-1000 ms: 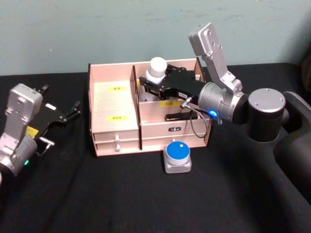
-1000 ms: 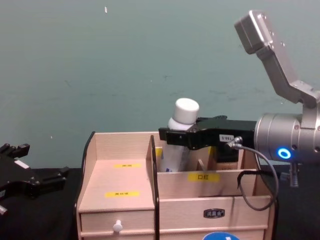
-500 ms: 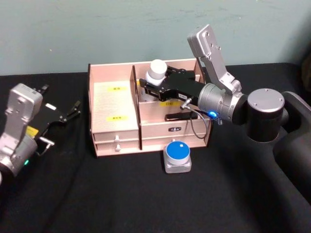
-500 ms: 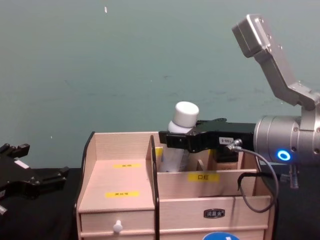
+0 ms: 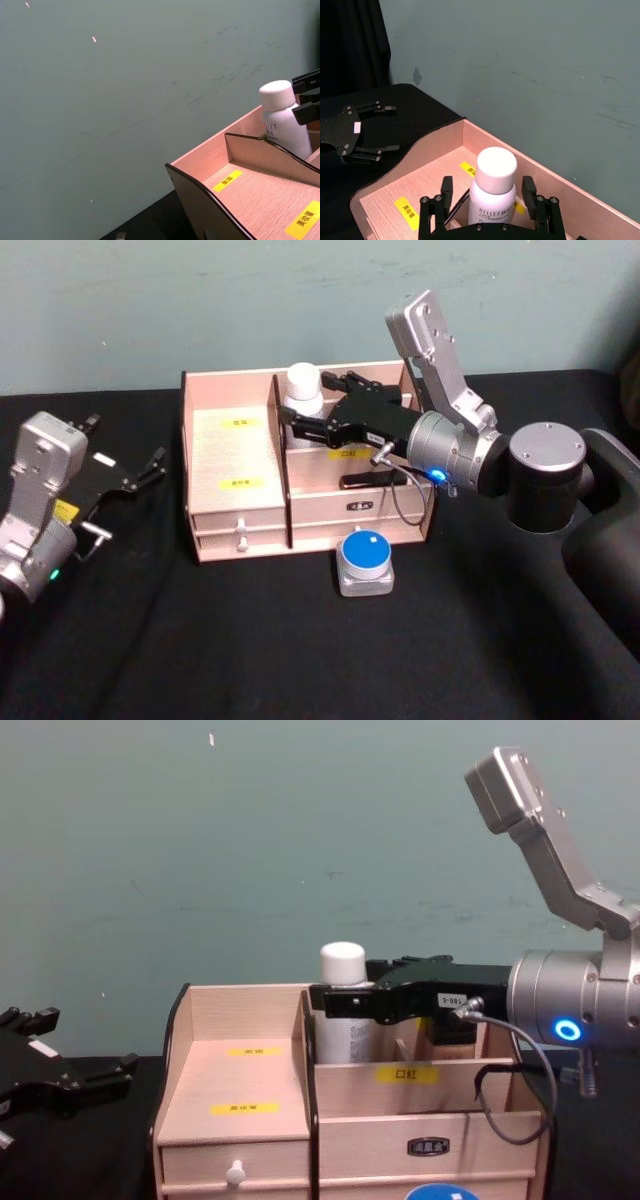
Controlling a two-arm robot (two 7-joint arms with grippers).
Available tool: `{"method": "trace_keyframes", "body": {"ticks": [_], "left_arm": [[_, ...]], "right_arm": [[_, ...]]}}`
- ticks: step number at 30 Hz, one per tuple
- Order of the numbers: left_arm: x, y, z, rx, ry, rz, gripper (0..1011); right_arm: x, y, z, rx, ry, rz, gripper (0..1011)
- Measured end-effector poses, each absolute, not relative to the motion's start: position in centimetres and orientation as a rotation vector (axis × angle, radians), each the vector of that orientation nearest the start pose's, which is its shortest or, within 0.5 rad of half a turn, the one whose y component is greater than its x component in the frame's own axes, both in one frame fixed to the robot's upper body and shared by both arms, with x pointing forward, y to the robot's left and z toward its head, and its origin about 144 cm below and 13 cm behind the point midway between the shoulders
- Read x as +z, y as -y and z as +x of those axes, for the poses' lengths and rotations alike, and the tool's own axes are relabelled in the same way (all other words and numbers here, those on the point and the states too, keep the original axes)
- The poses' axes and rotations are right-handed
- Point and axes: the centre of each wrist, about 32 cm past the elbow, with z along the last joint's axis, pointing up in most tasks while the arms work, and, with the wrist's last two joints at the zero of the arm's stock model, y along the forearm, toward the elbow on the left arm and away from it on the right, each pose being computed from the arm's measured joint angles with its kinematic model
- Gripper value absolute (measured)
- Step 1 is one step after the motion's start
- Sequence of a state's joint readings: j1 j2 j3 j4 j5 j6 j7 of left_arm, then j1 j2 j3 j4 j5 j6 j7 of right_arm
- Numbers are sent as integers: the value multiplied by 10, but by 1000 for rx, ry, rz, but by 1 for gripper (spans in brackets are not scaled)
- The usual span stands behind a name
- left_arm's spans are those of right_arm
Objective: Pick up the facial cleanser and watermelon frost from the table and place them into the tiered storage box.
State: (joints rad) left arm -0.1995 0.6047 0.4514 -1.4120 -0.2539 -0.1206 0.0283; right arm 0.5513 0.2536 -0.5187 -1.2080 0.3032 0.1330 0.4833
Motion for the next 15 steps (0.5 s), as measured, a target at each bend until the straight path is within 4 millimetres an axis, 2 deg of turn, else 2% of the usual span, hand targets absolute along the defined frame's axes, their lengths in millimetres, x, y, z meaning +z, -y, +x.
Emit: {"method": "trace_keyframes", "body": {"ticks": [3, 6, 15], "left_arm": [[1140, -310, 489, 1248, 285, 304, 1010], [1140, -310, 489, 1248, 285, 304, 1009], [1140, -310, 489, 1248, 285, 304, 1010]], "right_arm": [[1207, 185, 585, -731, 32, -188, 954], [1207, 185, 585, -731, 32, -187, 1003], [1221, 190, 578, -739, 59, -183, 1000]]}}
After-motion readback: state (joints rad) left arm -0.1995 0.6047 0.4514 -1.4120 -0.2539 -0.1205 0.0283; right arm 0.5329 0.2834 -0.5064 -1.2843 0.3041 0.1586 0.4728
